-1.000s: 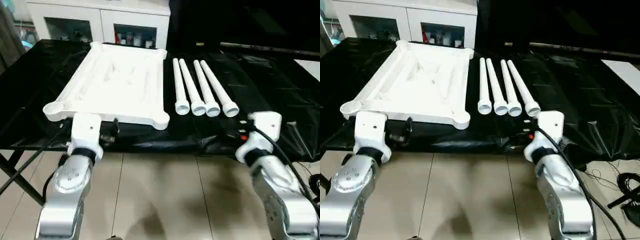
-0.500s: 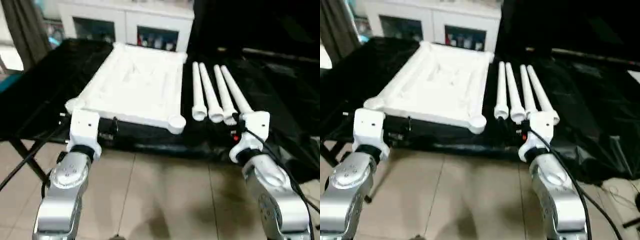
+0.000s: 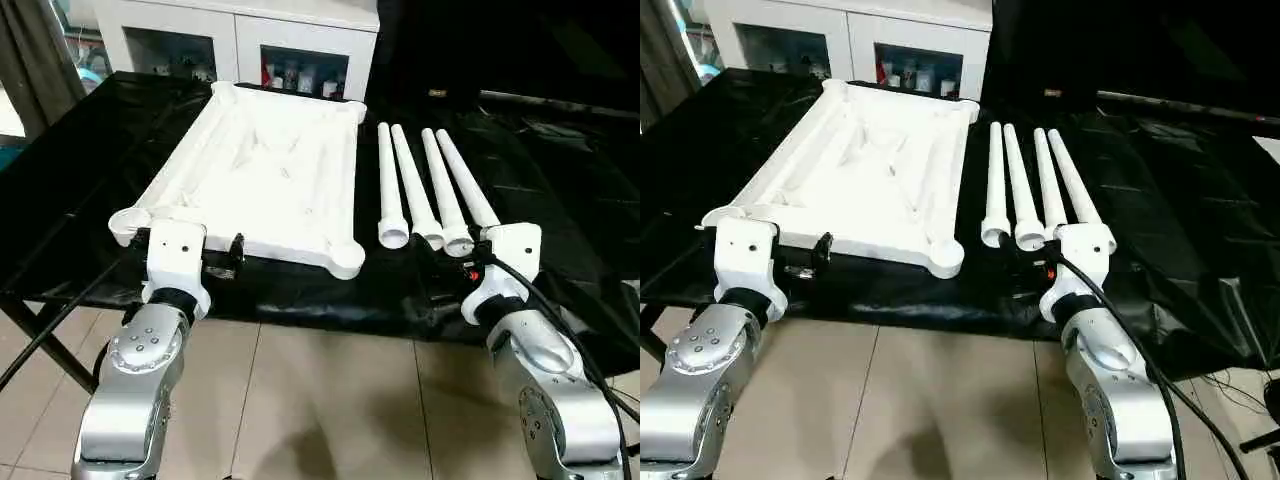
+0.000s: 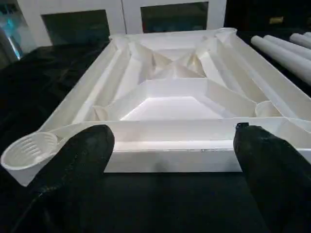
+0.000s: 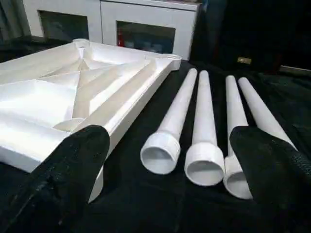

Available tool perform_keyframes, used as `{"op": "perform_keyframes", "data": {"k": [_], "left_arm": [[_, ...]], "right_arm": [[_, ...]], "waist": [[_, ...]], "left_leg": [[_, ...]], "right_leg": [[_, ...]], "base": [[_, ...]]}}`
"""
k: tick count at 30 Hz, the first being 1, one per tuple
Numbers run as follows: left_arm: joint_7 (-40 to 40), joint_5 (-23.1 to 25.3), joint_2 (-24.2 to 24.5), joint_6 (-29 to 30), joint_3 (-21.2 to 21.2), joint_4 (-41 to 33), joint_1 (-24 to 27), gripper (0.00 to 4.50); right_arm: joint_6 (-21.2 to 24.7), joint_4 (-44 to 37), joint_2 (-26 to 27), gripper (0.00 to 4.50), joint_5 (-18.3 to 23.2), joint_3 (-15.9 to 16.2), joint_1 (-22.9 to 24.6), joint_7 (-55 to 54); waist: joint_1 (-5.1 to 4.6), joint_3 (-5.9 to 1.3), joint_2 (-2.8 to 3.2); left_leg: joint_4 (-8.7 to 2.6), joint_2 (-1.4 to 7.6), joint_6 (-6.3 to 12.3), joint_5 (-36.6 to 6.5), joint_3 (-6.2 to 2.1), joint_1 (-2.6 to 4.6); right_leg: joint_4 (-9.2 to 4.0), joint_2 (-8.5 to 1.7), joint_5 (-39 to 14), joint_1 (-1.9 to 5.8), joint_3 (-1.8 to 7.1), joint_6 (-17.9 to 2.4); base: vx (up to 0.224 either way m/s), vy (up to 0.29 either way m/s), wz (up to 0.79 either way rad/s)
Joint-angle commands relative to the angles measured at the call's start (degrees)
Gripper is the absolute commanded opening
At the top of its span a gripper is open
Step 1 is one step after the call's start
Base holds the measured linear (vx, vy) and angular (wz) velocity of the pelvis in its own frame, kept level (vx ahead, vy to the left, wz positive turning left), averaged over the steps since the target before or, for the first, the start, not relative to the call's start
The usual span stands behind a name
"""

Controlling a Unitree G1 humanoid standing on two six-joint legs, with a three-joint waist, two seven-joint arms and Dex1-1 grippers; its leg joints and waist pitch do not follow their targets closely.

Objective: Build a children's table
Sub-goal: Move to table

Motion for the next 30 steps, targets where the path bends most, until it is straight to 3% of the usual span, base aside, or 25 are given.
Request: {"op": "perform_keyframes", "data": {"k": [1, 2, 3, 6, 8, 9, 10, 11, 12, 13, 14, 15, 16, 17, 19, 20, 21, 22, 23, 24, 26, 27, 28, 29, 30], "left_arm": [[0.29, -0.01, -0.34, 0.55, -0.2, -1.01, 0.11, 4.5], [0.32, 0.03, -0.5, 0.7, -0.24, -1.21, 0.2, 4.5], [0.33, 0.02, -0.55, 0.76, -0.24, -1.28, 0.22, 4.5], [0.44, -0.11, -0.56, 0.89, -0.19, -1.42, 0.2, 4.5], [0.49, -0.14, -0.54, 0.91, -0.13, -1.4, 0.19, 4.5], [0.52, -0.15, -0.55, 0.95, -0.07, -1.41, 0.18, 4.5], [0.51, -0.13, -0.58, 0.98, 0.0, -1.53, 0.3, 4.5], [0.5, -0.13, -0.59, 0.99, 0.04, -1.58, 0.37, 4.5], [0.49, -0.13, -0.6, 1.02, 0.1, -1.62, 0.41, 4.5], [0.5, -0.09, -0.64, 1.06, 0.13, -1.63, 0.41, 4.5], [0.5, -0.07, -0.63, 1.05, 0.18, -1.63, 0.44, 4.5], [0.52, -0.09, -0.62, 1.09, 0.23, -1.57, 0.38, 4.5], [0.56, -0.1, -0.64, 1.13, 0.27, -1.5, 0.28, 4.5], [0.55, -0.12, -0.6, 1.17, 0.36, -1.49, 0.23, 4.5], [0.55, -0.19, -0.55, 1.21, 0.5, -1.37, 0.14, 4.5], [0.54, -0.22, -0.53, 1.2, 0.52, -1.36, 0.15, 4.5], [0.55, -0.3, -0.49, 1.22, 0.56, -1.33, 0.13, 4.5], [0.51, -0.3, -0.58, 1.3, 0.64, -1.35, 0.05, 4.5], [0.51, -0.3, -0.59, 1.3, 0.64, -1.35, 0.05, 4.5], [0.51, -0.28, -0.67, 1.28, 0.65, -1.33, 0.05, 4.5], [0.56, -0.31, -0.68, 1.22, 0.61, -1.19, 0.0, 4.5], [0.54, -0.44, -0.68, 1.23, 0.59, -1.09, -0.03, 4.5], [0.52, -0.5, -0.68, 1.26, 0.6, -1.05, -0.05, 4.5], [0.49, -0.55, -0.69, 1.27, 0.58, -1.0, -0.05, 4.5], [0.47, -0.57, -0.69, 1.25, 0.57, -0.93, -0.07, 4.5]], "right_arm": [[-0.76, 0.39, -1.35, 4.47, -1.39, 0.02, -0.4, 0.02], [-1.19, 0.47, -2.23, 4.47, -2.51, 0.95, -0.62, 0.49], [-1.25, 0.48, -2.56, 4.47, -2.9, 1.4, -0.71, 0.72], [-0.92, 0.6, -2.73, 4.47, -3.14, 2.53, -0.64, 1.29], [-0.72, 0.61, -2.55, 4.47, -2.96, 2.75, -0.6, 1.38], [-0.78, 0.61, -2.55, 4.47, -2.96, 2.95, -0.6, 1.5], [-0.95, 0.55, -2.56, 4.47, -2.95, 3.17, -0.48, 1.53], [-1.0, 0.52, -2.56, 4.47, -2.96, 3.25, -0.42, 1.52], [-1.05, 0.52, -2.57, 4.47, -2.96, 3.3, -0.39, 1.52], [-1.06, 0.62, -2.61, 4.47, -3.14, 3.27, -0.46, 1.55], [-1.09, 0.67, -2.65, 4.47, -3.34, 3.27, -0.49, 1.56], [-1.13, 0.78, -2.71, 4.47, -3.41, 3.22, -0.59, 1.6], [-1.08, 0.95, -2.7, 4.47, -3.32, 3.06, -0.73, 1.6], [-1.06, 1.07, -2.69, 4.47, -3.27, 2.93, -0.81, 1.54], [-1.09, 1.37, -2.61, 4.47, -3.28, 2.7, -0.96, 1.35], [-1.1, 1.39, -2.59, 4.47, -3.32, 2.7, -0.96, 1.28], [-1.15, 1.48, -2.53, 4.47, -3.45, 2.7, -0.93, 1.03], [-1.27, 1.55, -2.53, 4.47, -3.5, 2.74, -0.84, 0.87], [-1.28, 1.56, -2.53, 4.47, -3.5, 2.74, -0.84, 0.87], [-1.35, 1.59, -2.52, 4.47, -3.49, 2.76, -0.75, 0.79], [-1.24, 1.69, -2.44, 4.47, -3.38, 2.7, -0.8, 0.76], [-0.42, 1.62, -1.99, 4.47, -2.66, 2.34, -0.84, 0.71], [-0.17, 1.54, -1.81, 4.47, -2.57, 2.09, -0.88, 0.59], [-0.04, 1.43, -1.77, 4.47, -2.51, 1.85, -0.92, 0.57], [-0.04, 1.41, -1.76, 4.47, -2.53, 1.71, -0.97, 0.58]], "waist": [[0.12, -3.53, 0.39], [1.26, -3.04, -1.17], [1.08, -3.02, 0.89], [0.12, -2.45, 2.1], [-1.13, -2.76, 2.32], [-2.19, -3.11, 2.47], [-3.42, -3.17, 1.75], [-3.02, -3.07, 1.85], [-2.68, -2.31, 0.66], [-0.55, -1.16, -2.85], [1.67, -0.85, -1.95], [0.53, 0.38, -2.81], [1.78, 0.37, -1.13], [1.82, 0.01, -1.34], [2.08, -1.01, 1.6], [0.08, -1.42, 3.02], [-1.86, -3.16, 3.43], [-2.39, -3.74, 2.92], [-2.42, -3.23, 2.65], [-2.51, -2.36, 2.01], [-2.7, -1.35, -0.31], [-0.95, -1.17, -2.05], [0.17, -0.8, -1.51], [-0.32, -0.26, -2.68], [1.18, -1.15, -1.46]], "left_leg": [[-2.77, -0.08, 9.94, 0.43, 0.16, 0.58], [-0.97, -2.53, 14.79, 1.92, -0.82, -5.07], [-1.06, -2.18, 17.63, 1.6, -1.54, -4.1], [-0.9, -2.64, 20.92, 5.94, -4.28, -1.83], [-1.34, -2.69, 27.16, 10.49, -8.46, 2.19], [-1.16, -1.14, 34.51, 11.0, -13.47, 7.41], [-2.16, 1.87, 40.12, 13.14, -18.27, 8.75], [-2.36, 1.93, 40.7, 14.95, -19.8, 8.41], [-2.4, -0.76, 34.82, 11.4, -19.6, 5.38], [1.69, -7.68, 22.16, 0.68, -13.42, -5.09], [6.95, -7.76, 19.48, -4.53, -9.08, -5.43], [8.69, -4.39, 9.58, -5.92, -6.69, -4.64], [6.0, -3.04, 5.47, -1.46, -5.49, -3.63], [4.53, -2.46, 5.31, -1.02, -4.83, -3.06], [-0.63, -0.18, 5.34, -0.88, -3.44, 0.06], [-3.9, 3.61, 7.27, -13.76, -6.89, 4.97], [-4.2, 6.38, 13.34, -16.3, -11.32, 8.79], [-3.34, 6.49, 21.55, -10.43, -12.42, 8.55], [-3.24, 6.12, 24.26, -8.24, -11.95, 7.62], [-4.2, 4.89, 25.24, -8.91, -9.53, 5.14], [-4.31, 0.25, 16.77, -19.14, -4.15, 1.86], [-0.04, -2.67, 10.73, -20.22, -1.77, 0.93], [3.3, -2.57, 2.62, -18.4, 0.11, 4.85], [3.12, -2.41, 1.8, -15.72, -0.76, 2.51], [1.52, -2.25, -1.15, -12.09, -0.94, 2.13]], "right_leg": [[-2.1, 0.08, 5.38, 3.43, 1.22, -9.3], [-3.74, -1.0, 6.97, 6.88, -0.4, -5.99], [-5.4, -3.34, 3.23, 6.87, -1.99, -3.06], [-5.69, -0.74, -4.8, 7.36, -5.67, -4.61], [-2.62, 2.71, -5.43, 5.41, -6.46, -5.17], [1.88, 3.66, -9.71, -0.16, -5.39, -5.0], [5.74, 2.5, -13.59, -3.43, -2.5, -3.34], [6.73, 1.48, -13.92, -4.45, -0.88, -2.47], [4.73, -0.41, -10.01, -4.1, 3.05, -2.01], [-4.53, -5.71, -8.52, 3.98, 8.22, 3.2], [-7.11, -9.83, -8.13, 5.78, 9.42, 4.25], [-7.51, -9.17, -18.14, 5.93, 11.02, -1.58], [-7.24, -7.22, -23.42, 6.32, 8.31, -8.59], [-6.91, -5.74, -23.22, 6.53, 7.37, -11.37], [-5.9, -2.55, -19.02, 6.36, 3.21, -14.22], [-0.79, 1.36, -14.97, 1.62, 0.62, -11.74], [5.69, 1.66, -9.71, -2.47, 0.22, -6.92], [8.03, 1.0, -6.58, -4.62, 0.52, -1.2], [8.49, 0.56, -5.18, -5.57, 0.87, 0.12], [8.23, 0.35, -1.68, -5.61, 1.16, 0.57], [0.59, -1.29, 1.09, -2.67, 3.13, -2.15], [-4.75, -5.31, -22.34, -0.11, 6.95, -2.87], [-7.2, -4.59, -41.13, -1.35, 12.3, -8.96], [-7.22, -4.23, -43.03, 0.82, 12.87, -9.54], [-5.82, -1.3, -39.12, 1.82, 13.45, -9.66]], "base": [[0.0, 0.0, 0.0], [0.0, 0.0, 0.0], [0.036, 0.018, 0.38], [0.065, 0.019, 0.66], [0.111, -0.005, 0.61], [0.099, -0.038, 0.67], [0.052, -0.08, 0.6], [0.052, -0.08, 0.6], [-0.008, -0.103, 0.5], [-0.003, -0.081, 0.86], [-0.003, -0.081, 0.86], [-0.004, -0.031, 0.55], [0.0, 0.0, 0.0], [0.0, 0.0, 0.0], [0.065, 0.053, 0.18], [0.075, 0.077, 0.2], [0.098, 0.08, 0.1], [0.099, 0.023, -0.05], [0.099, 0.023, -0.05], [0.061, 0.001, -0.07], [0.0, 0.0, 0.0], [0.038, -0.076, 0.05], [0.043, -0.066, -0.29], [0.043, -0.066, -0.29], [0.063, -0.002, -0.62]]}}
